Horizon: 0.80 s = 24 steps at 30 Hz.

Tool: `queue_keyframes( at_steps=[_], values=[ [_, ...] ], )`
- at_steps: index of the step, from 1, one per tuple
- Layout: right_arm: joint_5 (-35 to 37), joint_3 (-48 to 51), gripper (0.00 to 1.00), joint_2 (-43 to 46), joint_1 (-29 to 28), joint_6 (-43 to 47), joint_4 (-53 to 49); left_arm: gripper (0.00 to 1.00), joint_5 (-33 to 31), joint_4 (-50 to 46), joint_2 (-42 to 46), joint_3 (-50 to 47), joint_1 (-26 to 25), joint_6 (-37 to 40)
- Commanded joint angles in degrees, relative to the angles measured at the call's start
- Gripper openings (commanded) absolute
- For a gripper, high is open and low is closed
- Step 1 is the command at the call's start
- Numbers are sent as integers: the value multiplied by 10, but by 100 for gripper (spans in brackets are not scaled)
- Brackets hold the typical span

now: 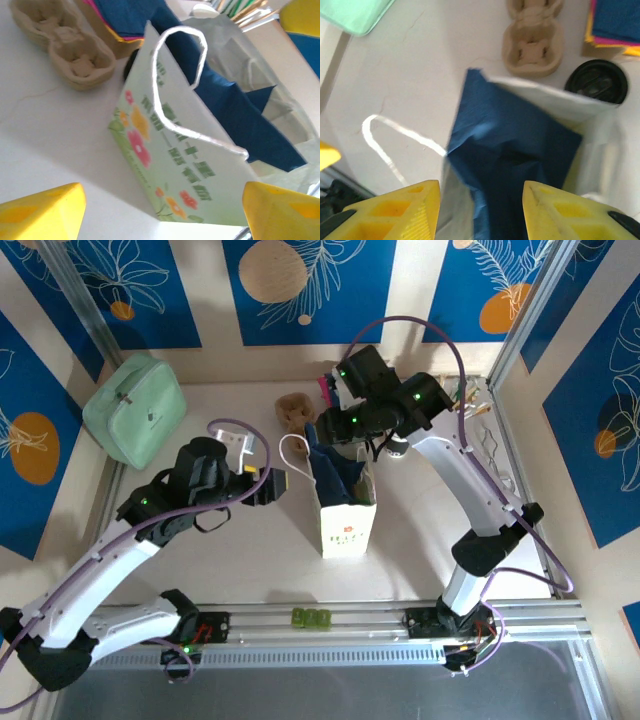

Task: Pack the takeout coffee

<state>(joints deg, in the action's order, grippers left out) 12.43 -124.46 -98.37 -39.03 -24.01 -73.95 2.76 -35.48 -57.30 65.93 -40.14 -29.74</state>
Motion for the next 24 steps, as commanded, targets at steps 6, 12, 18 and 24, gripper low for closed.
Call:
queue_keyframes(
  at_steps=[6,12,18,24],
  values=[
    [8,38,49,40,76,15,59,83,51,91,-53,13,-38,-67],
    [-6,59,49,51,103,13,70,80,-12,86,-101,37,-76,-94],
    [-16,73,49,56,124,15,78,68,-56,57,-135,51,-89,-122],
    [-29,74,50,49,136,17,86,57,-74,26,-164,83,-96,-123]
  ],
)
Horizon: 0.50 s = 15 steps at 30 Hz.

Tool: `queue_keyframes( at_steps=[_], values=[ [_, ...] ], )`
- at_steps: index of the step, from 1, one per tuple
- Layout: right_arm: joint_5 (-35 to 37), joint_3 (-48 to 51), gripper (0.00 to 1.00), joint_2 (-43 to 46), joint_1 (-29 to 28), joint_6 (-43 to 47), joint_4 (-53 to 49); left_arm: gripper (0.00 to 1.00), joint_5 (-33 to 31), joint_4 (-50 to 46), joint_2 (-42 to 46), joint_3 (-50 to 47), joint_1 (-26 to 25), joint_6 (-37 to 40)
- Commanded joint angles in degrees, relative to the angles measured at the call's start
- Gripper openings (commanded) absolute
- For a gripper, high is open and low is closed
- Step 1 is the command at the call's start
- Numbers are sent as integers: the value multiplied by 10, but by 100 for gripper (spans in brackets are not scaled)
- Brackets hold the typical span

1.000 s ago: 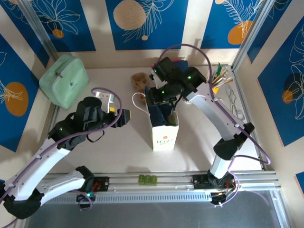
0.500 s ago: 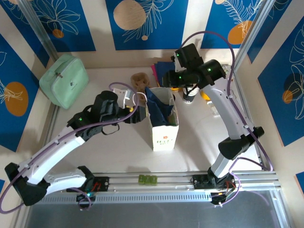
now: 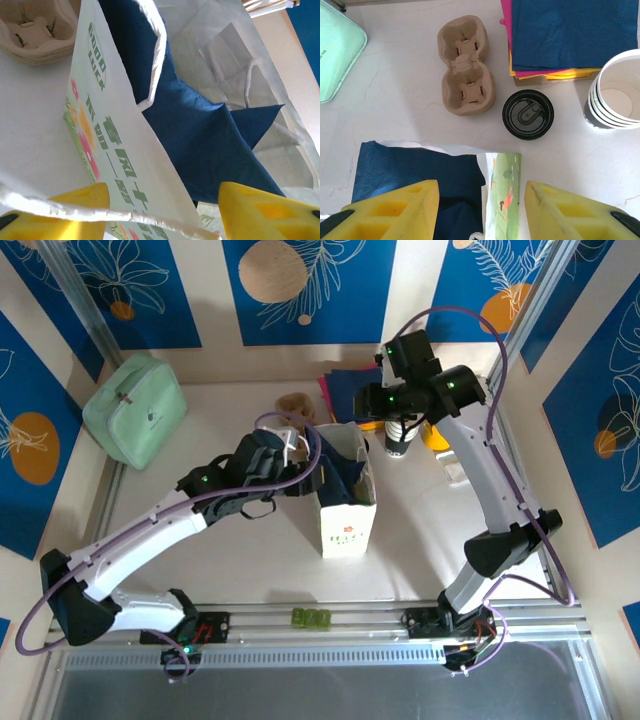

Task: Pack the takeout coffee

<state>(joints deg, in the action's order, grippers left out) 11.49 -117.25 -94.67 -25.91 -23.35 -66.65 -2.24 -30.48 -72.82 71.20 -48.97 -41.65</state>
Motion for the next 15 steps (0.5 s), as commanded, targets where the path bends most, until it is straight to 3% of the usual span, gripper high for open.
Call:
queue_keyframes(
  at_steps=[1,15],
  values=[
    [-21,1,50,9,6,11,12,54,-27,-30,-13,35,-8,-5],
    [-48,-6,50,-21,19,19,22,18,-70,-94,-41,75,-10,-3]
  ],
)
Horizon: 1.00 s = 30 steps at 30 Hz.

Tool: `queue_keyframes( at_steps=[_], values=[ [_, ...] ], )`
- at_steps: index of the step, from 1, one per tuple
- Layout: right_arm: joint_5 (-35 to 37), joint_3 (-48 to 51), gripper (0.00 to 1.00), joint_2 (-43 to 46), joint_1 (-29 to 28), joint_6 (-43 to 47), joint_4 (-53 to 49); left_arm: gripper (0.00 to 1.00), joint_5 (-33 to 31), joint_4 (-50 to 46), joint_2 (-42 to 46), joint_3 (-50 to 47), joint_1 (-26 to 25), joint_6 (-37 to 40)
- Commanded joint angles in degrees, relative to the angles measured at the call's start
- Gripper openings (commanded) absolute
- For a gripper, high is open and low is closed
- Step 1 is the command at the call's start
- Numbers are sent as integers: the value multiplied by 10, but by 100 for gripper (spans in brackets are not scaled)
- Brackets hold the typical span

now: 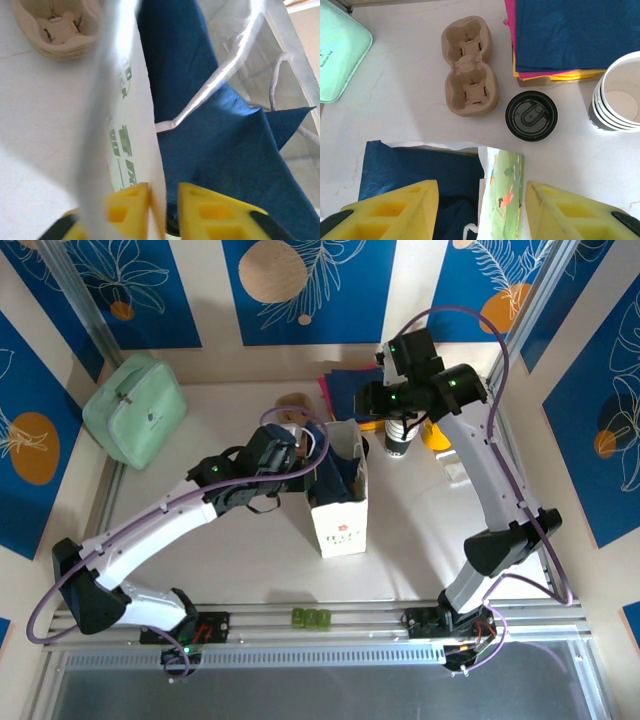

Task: Pack the takeout coffee

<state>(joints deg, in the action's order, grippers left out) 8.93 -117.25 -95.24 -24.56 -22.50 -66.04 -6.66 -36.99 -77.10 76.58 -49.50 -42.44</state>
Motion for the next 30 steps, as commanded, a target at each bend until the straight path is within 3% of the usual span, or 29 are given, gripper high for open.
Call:
queue_keyframes(
  at_steps=[1,10,21,30],
  values=[
    [-26,-5,50,-21,6,14,21,16,-32,-34,2,24,-4,7],
    [-20,-22,50,-107,15,26,121,11,-78,-74,34,33,5,25],
    [44,-206,57,-305,14,21,111,12,-107,-101,69,23,20,25],
    [120,-329,68,-446,11,17,98,12,-122,-111,111,-12,47,9]
  ],
)
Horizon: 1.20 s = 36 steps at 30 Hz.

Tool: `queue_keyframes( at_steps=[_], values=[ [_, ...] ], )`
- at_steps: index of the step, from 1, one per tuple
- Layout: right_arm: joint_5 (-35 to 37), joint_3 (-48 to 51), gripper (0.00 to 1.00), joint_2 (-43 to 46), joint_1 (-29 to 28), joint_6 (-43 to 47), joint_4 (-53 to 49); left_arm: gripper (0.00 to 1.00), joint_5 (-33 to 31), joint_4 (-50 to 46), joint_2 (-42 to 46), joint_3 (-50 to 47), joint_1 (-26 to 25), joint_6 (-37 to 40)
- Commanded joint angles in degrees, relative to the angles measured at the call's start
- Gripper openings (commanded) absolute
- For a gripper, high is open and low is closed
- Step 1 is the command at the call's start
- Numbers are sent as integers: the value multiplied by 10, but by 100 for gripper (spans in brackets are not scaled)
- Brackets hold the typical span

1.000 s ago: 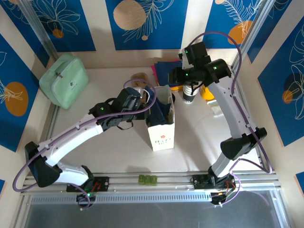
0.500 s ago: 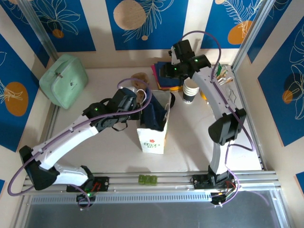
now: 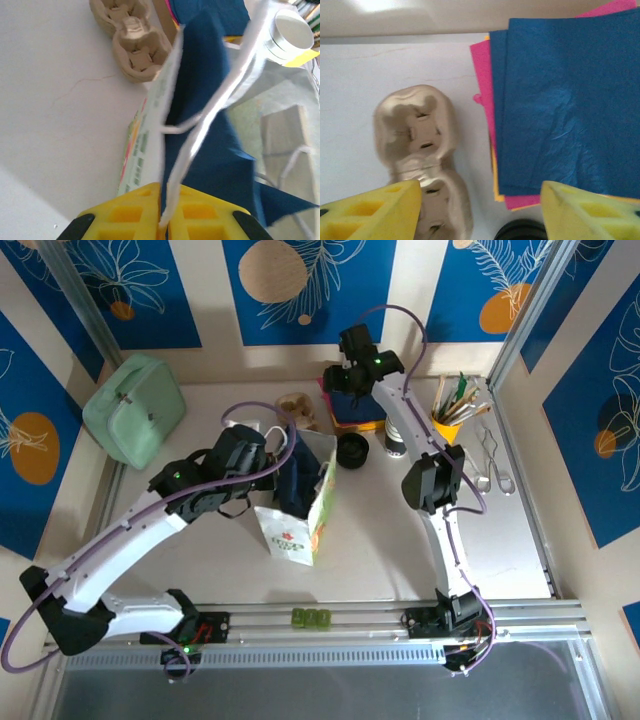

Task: Pack the takeout coffee

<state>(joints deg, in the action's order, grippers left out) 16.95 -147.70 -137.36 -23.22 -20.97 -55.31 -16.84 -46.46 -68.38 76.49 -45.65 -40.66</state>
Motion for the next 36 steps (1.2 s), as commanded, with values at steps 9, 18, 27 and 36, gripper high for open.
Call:
queue_keyframes(
  at_steps=[9,18,27,36],
  values=[
    [117,-56,70,-105,-8,34,23,16,-21,-18,49,-34,22,-14],
    [178,-68,64,-147,-2,53,42,22,-4,2,58,-47,23,-4],
    [173,-73,64,-172,11,31,30,24,7,22,65,-56,23,4],
    [141,-67,69,-183,23,11,14,24,11,32,68,-62,23,7]
  ],
)
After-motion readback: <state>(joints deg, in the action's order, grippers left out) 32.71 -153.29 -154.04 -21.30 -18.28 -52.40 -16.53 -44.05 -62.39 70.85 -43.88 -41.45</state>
